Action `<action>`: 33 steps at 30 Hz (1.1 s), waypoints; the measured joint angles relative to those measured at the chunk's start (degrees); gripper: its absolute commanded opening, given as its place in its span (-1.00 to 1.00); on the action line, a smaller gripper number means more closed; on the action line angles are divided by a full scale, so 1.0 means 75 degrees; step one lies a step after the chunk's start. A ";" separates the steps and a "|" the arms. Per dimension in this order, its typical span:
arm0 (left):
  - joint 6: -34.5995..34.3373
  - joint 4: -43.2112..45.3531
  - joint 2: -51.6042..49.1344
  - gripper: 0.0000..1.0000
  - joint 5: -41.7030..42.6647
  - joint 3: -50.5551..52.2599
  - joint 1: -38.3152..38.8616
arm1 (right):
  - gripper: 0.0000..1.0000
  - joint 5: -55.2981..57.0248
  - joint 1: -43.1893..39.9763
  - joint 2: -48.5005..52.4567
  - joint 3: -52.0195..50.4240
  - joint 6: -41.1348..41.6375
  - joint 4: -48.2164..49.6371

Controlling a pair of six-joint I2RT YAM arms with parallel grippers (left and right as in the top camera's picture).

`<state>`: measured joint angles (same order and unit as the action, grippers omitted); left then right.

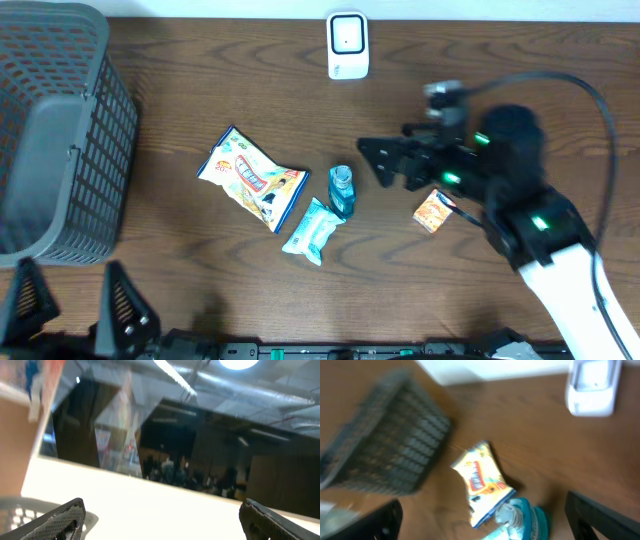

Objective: Scan the item barcode
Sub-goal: 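Reach the right gripper over the teal mouthwash bottle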

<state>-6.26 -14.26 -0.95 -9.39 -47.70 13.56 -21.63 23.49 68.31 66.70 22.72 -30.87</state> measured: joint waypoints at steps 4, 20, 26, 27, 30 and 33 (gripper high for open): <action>-0.0210 -0.0055 0.0000 0.96 0.0000 0.0525 0.0000 | 0.99 0.1355 0.0717 0.1673 0.1941 -0.0102 -0.1737; -0.0373 -0.0073 0.0000 0.96 0.0283 0.2993 0.0000 | 0.99 0.3177 0.1830 0.6959 0.8242 -0.0367 -0.7061; -0.0373 -0.0108 -0.0003 0.95 0.0446 0.3620 0.0000 | 0.96 0.3203 0.1996 0.7665 0.8242 -0.0376 -0.7851; -0.0373 -0.0111 -0.0003 0.96 0.0463 0.3663 0.0000 | 0.91 0.3200 0.2005 0.7699 0.8242 -0.0373 -0.7915; -0.0373 -0.0172 -0.0003 0.96 0.0466 0.3698 0.0000 | 0.80 0.3142 0.2031 0.7726 0.8242 -0.0382 -0.7976; -0.0373 -0.0414 -0.0003 0.96 0.0469 0.3701 0.0000 | 0.81 0.3066 0.2078 0.7726 0.8221 -0.0376 -0.8003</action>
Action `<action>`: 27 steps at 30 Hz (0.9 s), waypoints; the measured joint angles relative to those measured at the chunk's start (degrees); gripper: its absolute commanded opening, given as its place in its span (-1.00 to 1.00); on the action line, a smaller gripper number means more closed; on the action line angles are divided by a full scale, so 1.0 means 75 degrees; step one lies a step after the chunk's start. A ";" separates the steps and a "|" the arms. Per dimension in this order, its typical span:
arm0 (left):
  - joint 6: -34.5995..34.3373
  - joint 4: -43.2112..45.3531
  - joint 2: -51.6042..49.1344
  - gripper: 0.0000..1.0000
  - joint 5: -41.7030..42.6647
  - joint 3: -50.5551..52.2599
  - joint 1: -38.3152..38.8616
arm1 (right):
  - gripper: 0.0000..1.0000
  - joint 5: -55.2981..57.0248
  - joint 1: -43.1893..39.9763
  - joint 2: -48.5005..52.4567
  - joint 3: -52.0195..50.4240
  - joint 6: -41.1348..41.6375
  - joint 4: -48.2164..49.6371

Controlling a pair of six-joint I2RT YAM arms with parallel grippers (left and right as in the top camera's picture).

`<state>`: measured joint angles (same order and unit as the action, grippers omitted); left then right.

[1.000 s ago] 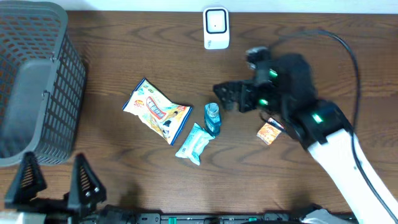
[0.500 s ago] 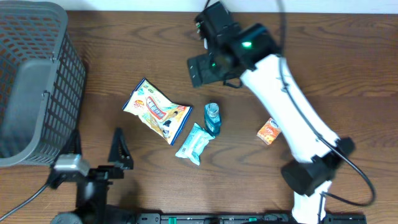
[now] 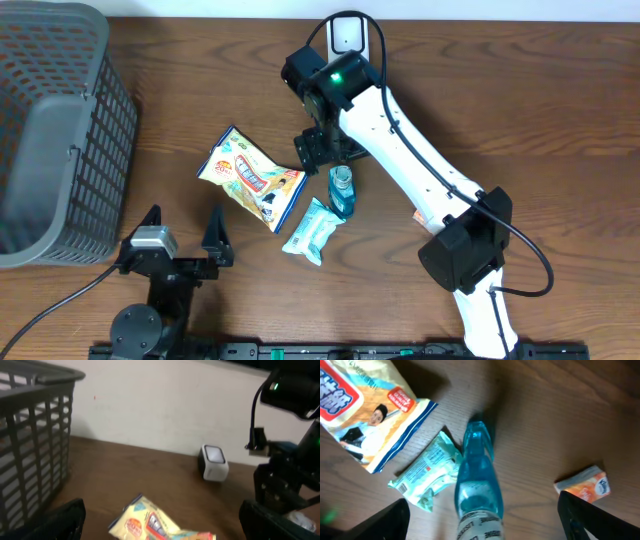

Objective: Scan the item barcode
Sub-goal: 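Reach the right gripper over the teal mouthwash bottle, then close the right gripper on the teal bottle's neck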

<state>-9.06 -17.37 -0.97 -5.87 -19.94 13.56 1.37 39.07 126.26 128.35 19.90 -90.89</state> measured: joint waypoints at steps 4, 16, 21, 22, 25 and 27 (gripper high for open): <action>-0.0003 -0.0452 0.0000 0.96 0.0000 0.0000 0.0000 | 0.67 -0.0082 0.0073 0.0003 -0.0443 -0.0003 0.0096; -0.0006 -0.0825 0.0000 0.96 0.0000 0.0000 0.0000 | 0.31 -0.0230 0.0087 -0.0189 -0.2055 -0.0050 0.1008; -0.0006 -0.1090 0.0003 0.95 0.0000 0.0000 0.0000 | 0.00 -0.0271 0.0087 -0.0527 -0.2588 0.0061 0.1445; -0.0006 -0.1148 0.0003 0.96 0.0000 0.0000 0.0000 | -0.01 -0.0300 0.0085 -0.0545 -0.2620 0.0076 0.1475; -0.0017 -0.1443 0.0003 0.96 0.0000 0.0000 0.0000 | -0.08 -0.0388 0.0085 -0.0568 -0.2637 0.0082 0.1524; -0.0020 -0.1664 0.0003 0.96 0.0000 0.0000 0.0000 | -0.12 -0.0437 0.0085 -0.0568 -0.2620 0.0087 0.1530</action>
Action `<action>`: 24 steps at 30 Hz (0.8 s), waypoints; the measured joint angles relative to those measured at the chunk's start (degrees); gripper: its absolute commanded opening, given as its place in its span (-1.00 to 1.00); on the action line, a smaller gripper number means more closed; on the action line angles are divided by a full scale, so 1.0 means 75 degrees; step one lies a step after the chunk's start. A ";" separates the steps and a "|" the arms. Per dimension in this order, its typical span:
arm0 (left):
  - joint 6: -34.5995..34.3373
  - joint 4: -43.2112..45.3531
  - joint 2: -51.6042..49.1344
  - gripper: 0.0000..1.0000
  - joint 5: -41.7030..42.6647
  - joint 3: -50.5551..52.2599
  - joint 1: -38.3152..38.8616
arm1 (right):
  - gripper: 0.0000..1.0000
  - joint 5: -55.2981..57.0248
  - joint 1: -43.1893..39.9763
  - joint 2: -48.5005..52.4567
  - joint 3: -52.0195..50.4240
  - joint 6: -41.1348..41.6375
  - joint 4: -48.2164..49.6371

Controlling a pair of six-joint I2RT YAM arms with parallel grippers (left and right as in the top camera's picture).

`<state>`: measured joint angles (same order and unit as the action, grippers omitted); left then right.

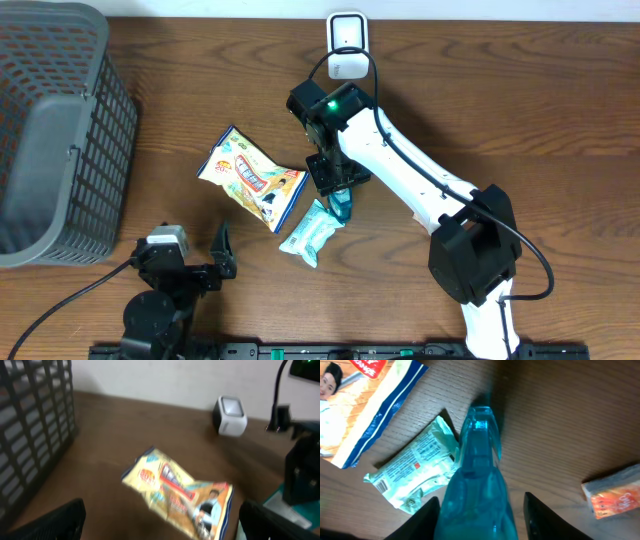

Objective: Scan the item barcode
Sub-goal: 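Close the right gripper on the teal bottle's neck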

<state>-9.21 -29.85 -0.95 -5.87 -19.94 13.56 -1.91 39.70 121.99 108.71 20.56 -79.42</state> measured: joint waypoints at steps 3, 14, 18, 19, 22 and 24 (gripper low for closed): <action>0.0000 -0.0408 0.0000 0.96 0.0000 0.0000 0.0000 | -0.20 -0.0181 -0.0015 0.0023 0.0064 -0.0029 -0.0006; 0.0003 -0.2579 0.0000 0.96 0.0003 0.0000 0.0000 | -0.17 -0.2702 -0.0775 0.0201 0.0425 -0.1655 0.0146; 0.0003 -0.3337 0.0000 0.96 0.0023 0.0000 0.0000 | -0.24 -0.3987 -0.1431 0.0198 0.0501 -0.2355 0.0149; 0.0003 -0.3418 0.0000 0.96 0.0026 0.0000 0.0000 | -0.24 -0.4389 -0.1638 0.0198 0.0501 -0.2524 0.0114; 0.0000 -0.3424 0.0000 0.95 0.0023 0.0000 0.0000 | -0.11 -0.5193 -0.2124 0.0198 0.0501 -0.2882 0.0055; 0.0003 -0.3424 0.0000 0.96 0.0026 0.0000 0.0000 | -0.10 -0.5426 -0.2343 0.0198 0.0504 -0.3051 0.0076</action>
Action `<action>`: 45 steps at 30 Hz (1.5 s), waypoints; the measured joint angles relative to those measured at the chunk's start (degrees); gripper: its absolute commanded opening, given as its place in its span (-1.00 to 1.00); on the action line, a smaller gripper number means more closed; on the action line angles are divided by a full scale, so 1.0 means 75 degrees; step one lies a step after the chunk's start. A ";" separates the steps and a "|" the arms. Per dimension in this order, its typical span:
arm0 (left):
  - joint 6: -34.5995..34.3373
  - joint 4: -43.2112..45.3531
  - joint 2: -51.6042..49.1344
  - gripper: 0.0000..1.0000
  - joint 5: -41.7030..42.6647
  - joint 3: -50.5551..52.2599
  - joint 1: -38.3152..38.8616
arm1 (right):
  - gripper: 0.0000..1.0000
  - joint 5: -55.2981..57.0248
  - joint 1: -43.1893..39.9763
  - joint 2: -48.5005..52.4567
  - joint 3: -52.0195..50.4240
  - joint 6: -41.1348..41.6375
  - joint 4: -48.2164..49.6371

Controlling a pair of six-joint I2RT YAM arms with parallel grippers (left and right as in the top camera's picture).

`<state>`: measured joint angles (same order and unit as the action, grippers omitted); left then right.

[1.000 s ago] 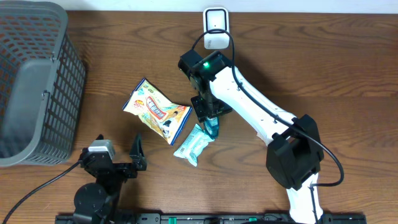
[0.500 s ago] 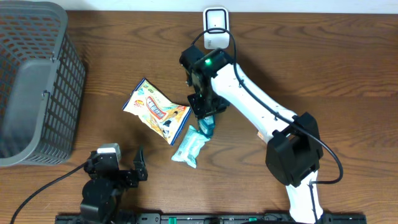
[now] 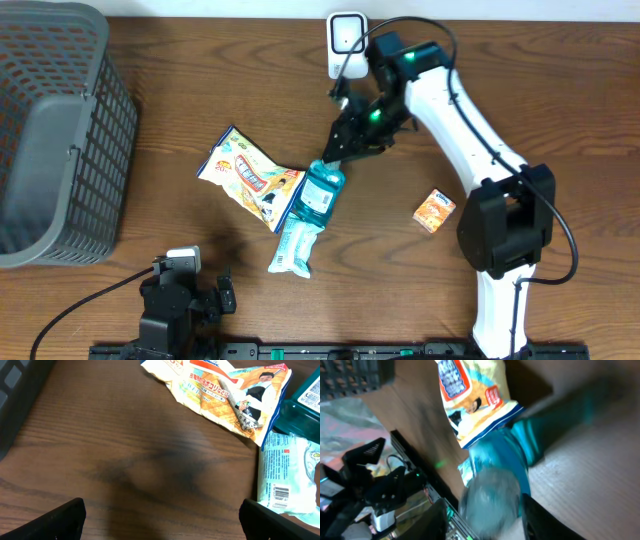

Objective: Scan the item barcode
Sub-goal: 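Close the right gripper on the teal bottle's neck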

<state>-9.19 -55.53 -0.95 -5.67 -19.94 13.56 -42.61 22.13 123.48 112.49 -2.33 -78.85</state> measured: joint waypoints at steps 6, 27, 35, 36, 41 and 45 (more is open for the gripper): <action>-0.0003 0.0003 0.0000 0.96 0.0000 0.0000 0.0000 | -0.04 0.0944 0.0437 0.0000 -0.0006 -0.0169 0.0029; 0.0000 0.0000 0.0000 0.96 0.0000 0.0000 0.0000 | 0.99 0.6455 0.1926 0.0000 -0.0032 0.5013 0.1300; -0.0003 -0.0003 0.0000 0.96 0.0000 0.0000 0.0000 | 0.85 0.6196 0.1938 0.0073 -0.0122 0.4809 0.1332; 0.0000 -0.0003 0.0000 0.96 0.0000 0.0000 0.0000 | 0.83 0.6193 0.1938 0.0087 -0.0122 0.4616 0.1326; -0.0003 -0.0003 0.0000 0.95 0.0000 0.0000 0.0000 | 0.99 0.6496 0.1935 0.0093 -0.0122 0.3707 0.1128; -0.0003 -0.0003 0.0000 0.95 0.0000 0.0000 0.0000 | 0.96 0.6385 0.1918 0.0105 -0.0122 0.3608 0.1087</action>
<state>-9.21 -55.55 -0.95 -5.67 -19.94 13.56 5.28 36.51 124.27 111.57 24.73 -70.70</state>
